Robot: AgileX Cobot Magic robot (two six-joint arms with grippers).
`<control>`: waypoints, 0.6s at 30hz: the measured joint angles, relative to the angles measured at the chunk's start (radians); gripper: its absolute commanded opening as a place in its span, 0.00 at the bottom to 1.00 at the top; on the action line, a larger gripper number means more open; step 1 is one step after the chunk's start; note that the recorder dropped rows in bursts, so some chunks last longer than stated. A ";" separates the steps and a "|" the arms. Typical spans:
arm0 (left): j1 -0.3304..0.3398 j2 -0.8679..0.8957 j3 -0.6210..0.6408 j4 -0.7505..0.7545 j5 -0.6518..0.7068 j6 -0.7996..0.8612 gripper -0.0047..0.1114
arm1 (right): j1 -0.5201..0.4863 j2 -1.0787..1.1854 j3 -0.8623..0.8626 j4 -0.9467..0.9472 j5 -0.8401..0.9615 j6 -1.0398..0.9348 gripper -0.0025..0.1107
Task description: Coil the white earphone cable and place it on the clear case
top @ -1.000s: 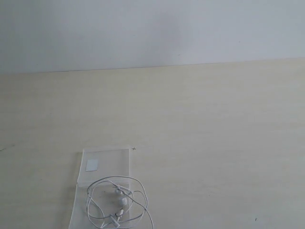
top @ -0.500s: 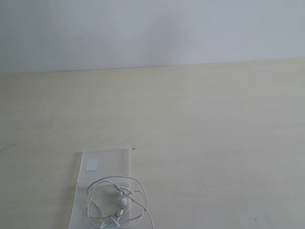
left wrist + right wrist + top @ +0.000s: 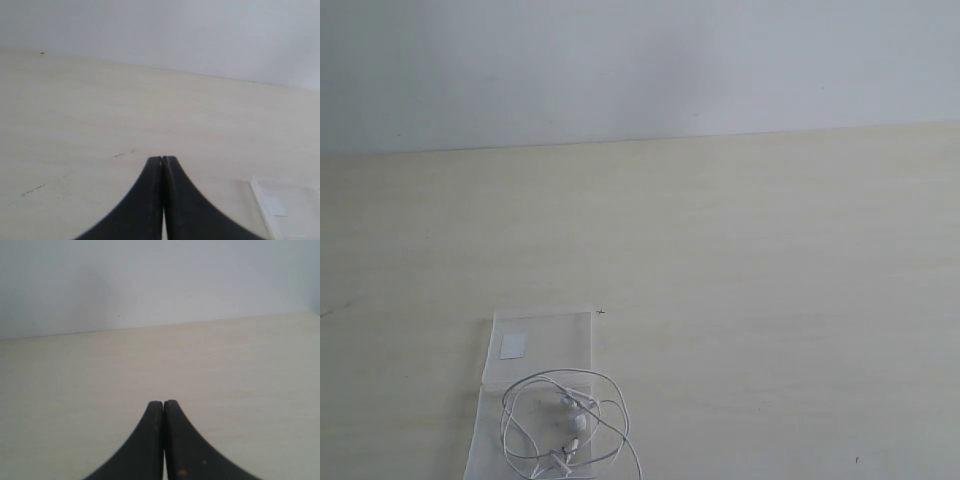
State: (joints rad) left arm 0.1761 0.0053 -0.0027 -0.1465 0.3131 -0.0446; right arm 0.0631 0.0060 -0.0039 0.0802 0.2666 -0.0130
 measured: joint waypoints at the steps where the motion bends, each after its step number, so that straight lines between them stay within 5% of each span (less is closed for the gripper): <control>1: 0.000 0.000 0.000 0.016 0.000 0.000 0.04 | 0.000 0.000 0.000 0.000 0.000 0.000 0.02; 18: -0.031 0.000 0.000 0.034 0.026 0.063 0.04 | 0.000 0.000 0.000 0.000 0.000 0.000 0.02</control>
State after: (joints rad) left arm 0.1447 0.0053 -0.0027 -0.1127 0.3387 0.0179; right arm 0.0631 0.0060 -0.0039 0.0802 0.2666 -0.0130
